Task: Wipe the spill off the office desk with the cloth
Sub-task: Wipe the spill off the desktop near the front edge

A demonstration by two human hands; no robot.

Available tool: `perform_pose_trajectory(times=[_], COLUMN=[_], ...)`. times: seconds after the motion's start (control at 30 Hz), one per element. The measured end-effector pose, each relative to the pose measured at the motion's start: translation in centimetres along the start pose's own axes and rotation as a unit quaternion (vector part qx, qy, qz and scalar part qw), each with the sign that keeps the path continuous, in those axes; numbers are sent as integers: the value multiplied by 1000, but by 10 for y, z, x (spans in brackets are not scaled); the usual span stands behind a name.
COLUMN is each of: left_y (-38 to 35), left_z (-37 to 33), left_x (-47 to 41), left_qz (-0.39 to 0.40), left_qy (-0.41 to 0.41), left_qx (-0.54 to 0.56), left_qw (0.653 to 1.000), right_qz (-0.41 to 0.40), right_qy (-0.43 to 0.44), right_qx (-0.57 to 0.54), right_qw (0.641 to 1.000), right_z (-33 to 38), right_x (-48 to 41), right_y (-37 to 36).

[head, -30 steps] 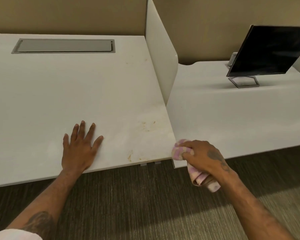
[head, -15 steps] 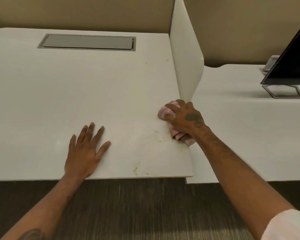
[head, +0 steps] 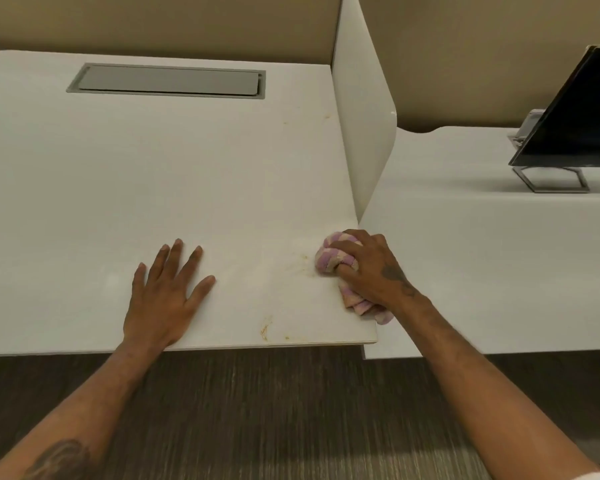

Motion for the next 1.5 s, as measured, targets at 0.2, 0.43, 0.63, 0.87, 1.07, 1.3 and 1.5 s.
perform_pose_trajectory(times=[0.2, 0.43, 0.63, 0.87, 1.07, 1.3, 1.5], left_y=[0, 2, 1, 1, 1, 1, 1], left_z=[0, -3, -3, -2, -3, -4, -5], left_x=[0, 2, 0, 0, 1, 0, 1], left_qz=[-1, -3, -2, -3, -6, -5, -8], left_qy=[-5, -8, -6, 2, 2, 0, -4], left_qx=[-8, -8, -10, -7, -16, -22, -29], left_qw=[1000, 1000, 1000, 1000, 1000, 1000, 1000], right_qz=[25, 106, -35, -7, -24, 11, 42], right_qy=[14, 21, -14, 18, 26, 24, 20], right_qx=[-43, -201, -300, -74, -64, -21, -14], right_qw=[999, 974, 953, 997, 997, 999, 999], right_z=[12, 56, 36, 20, 28, 48, 64], right_x=[71, 140, 63, -55, -45, -23, -5], right_y=[-12, 7, 52, 12, 4, -17, -37])
Point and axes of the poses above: each hand's wrist, its own x-axis away from the middle knuckle, its own y-axis out of the back of the hand, z = x × y, the point moved 6 cm from there along -x, towards the middle knuckle, and after that the axes turned 3 degrees about y, right-handed, at the moved point
